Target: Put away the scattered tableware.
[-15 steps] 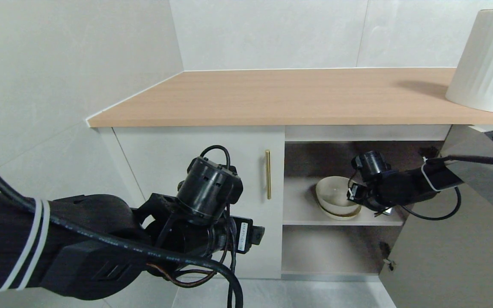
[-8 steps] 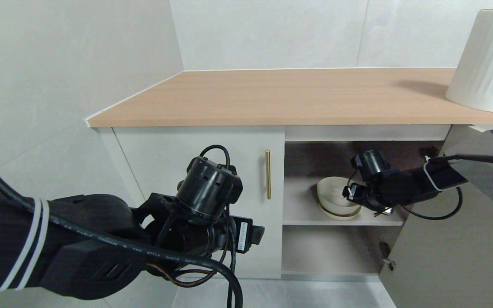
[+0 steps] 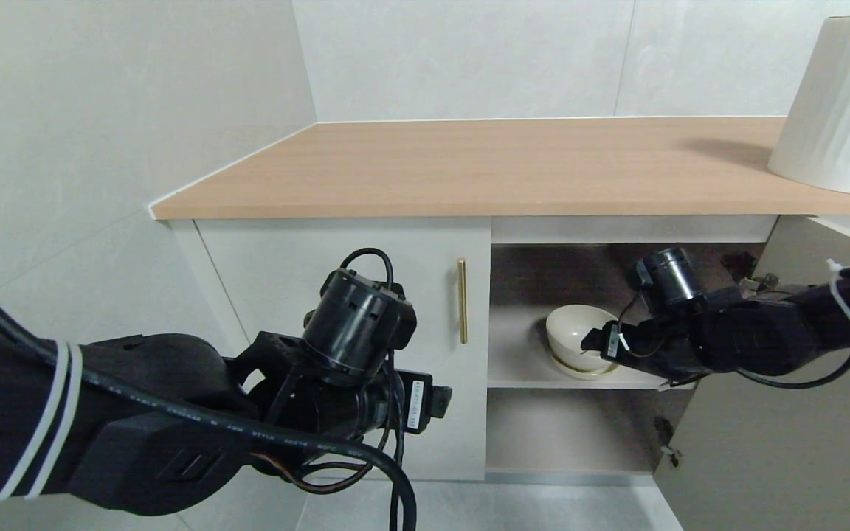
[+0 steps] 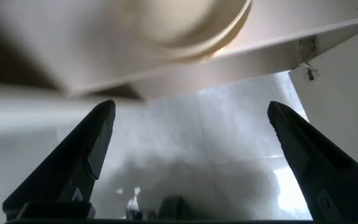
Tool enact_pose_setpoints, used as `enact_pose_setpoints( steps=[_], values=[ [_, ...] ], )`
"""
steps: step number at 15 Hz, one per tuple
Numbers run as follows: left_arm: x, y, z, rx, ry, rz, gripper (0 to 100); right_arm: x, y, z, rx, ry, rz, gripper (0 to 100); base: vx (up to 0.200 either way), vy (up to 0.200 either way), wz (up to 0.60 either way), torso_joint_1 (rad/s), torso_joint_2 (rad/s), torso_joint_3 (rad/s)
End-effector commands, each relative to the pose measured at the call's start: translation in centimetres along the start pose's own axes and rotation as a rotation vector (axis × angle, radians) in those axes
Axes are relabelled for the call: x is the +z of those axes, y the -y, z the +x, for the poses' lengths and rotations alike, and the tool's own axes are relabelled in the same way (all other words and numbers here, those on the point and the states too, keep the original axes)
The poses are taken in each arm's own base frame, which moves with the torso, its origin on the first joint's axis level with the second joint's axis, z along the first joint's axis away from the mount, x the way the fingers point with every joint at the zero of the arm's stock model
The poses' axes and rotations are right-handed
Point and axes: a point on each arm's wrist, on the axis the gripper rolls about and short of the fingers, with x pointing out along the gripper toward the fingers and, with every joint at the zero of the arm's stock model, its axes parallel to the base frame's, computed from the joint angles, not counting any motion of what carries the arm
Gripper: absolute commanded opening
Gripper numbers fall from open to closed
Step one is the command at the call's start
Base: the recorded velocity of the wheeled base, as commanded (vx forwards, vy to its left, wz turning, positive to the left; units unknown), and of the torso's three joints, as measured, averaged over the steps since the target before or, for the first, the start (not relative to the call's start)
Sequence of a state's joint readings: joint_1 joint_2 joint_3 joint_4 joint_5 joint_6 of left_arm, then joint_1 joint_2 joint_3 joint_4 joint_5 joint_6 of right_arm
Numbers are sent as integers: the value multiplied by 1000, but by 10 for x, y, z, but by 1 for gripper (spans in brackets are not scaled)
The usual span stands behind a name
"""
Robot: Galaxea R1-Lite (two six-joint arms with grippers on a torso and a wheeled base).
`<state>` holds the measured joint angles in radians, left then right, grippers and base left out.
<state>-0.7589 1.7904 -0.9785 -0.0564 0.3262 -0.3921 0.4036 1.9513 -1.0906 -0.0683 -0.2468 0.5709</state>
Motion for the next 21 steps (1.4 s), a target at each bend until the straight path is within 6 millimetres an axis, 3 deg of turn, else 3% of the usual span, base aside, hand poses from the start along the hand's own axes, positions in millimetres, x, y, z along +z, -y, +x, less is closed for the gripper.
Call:
enact_pose_setpoints(
  steps=[1,5,8,21],
  values=[
    [0,-1,-4,-1,7,-1,100,-1,-4,-49,81,52,-27,100,0,0,0,0,0,0],
    [1,-3,-10,-6,19,-2,100,-38,12,-76,74,-30,-87,100,0,0,0,0,0,0],
    [0,-3,-8,-4,15,-2,100,-57,17,-94,101,-51,-122,100,-200,0,0,2,2,1],
    [-1,-2,-6,-2,7,3,100,-65,26,-109,114,-48,-129,100,-200,0,0,2,3,2]
  ],
)
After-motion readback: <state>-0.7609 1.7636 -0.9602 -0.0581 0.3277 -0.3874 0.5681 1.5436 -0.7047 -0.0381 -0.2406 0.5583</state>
